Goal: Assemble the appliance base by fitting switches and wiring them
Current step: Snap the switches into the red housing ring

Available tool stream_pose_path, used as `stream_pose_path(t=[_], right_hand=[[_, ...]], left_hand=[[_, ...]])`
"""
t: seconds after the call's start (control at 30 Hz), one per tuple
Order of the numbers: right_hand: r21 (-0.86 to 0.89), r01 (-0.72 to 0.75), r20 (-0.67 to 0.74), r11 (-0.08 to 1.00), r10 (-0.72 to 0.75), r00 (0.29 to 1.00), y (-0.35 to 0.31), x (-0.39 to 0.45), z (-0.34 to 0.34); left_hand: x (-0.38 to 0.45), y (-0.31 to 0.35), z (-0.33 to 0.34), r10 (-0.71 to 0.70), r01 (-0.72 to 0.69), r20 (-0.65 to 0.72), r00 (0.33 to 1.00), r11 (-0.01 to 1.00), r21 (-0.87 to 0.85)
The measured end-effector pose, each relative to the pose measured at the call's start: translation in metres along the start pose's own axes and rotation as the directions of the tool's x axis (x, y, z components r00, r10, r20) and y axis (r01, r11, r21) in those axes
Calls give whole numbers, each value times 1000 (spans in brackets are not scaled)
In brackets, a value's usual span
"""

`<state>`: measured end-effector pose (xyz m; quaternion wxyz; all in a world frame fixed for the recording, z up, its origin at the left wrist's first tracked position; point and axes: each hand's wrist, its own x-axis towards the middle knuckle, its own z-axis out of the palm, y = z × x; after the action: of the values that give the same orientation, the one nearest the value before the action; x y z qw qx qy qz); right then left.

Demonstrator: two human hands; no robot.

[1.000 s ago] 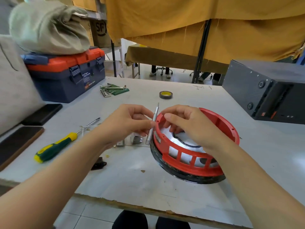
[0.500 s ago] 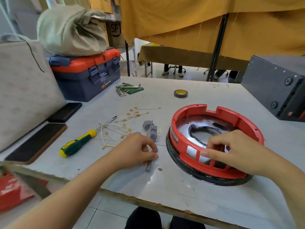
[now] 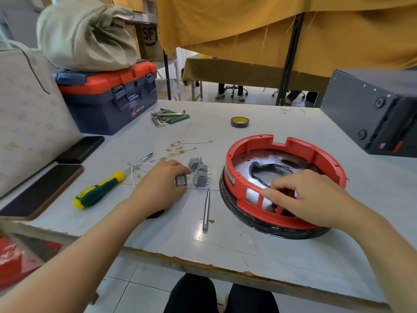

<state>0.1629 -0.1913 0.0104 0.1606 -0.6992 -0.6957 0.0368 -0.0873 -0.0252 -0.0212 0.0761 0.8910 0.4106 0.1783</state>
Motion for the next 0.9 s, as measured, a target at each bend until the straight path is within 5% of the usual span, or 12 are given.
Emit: stream_pose_path(t=[0.27,0.4,0.67,0.9], right_hand=[[-29,19,-41,999,-20,999,1,1,1],[-6,6,-53,1000,-6,999,-1,0,0],[30,-11,-67,999,13,998,-2,0,-1],[57,-30,-60,998,33,998,-5,0,-3]], left_hand=[[-1,0,-6,54,-55,-42,998,998,-31],[-11,14,-20,86,-117,-153,984,973,-200],[-32,59,-45,263,-226,-53,963,687,-690],[-26,70,-32,343,-286,-62,937,654,-700]])
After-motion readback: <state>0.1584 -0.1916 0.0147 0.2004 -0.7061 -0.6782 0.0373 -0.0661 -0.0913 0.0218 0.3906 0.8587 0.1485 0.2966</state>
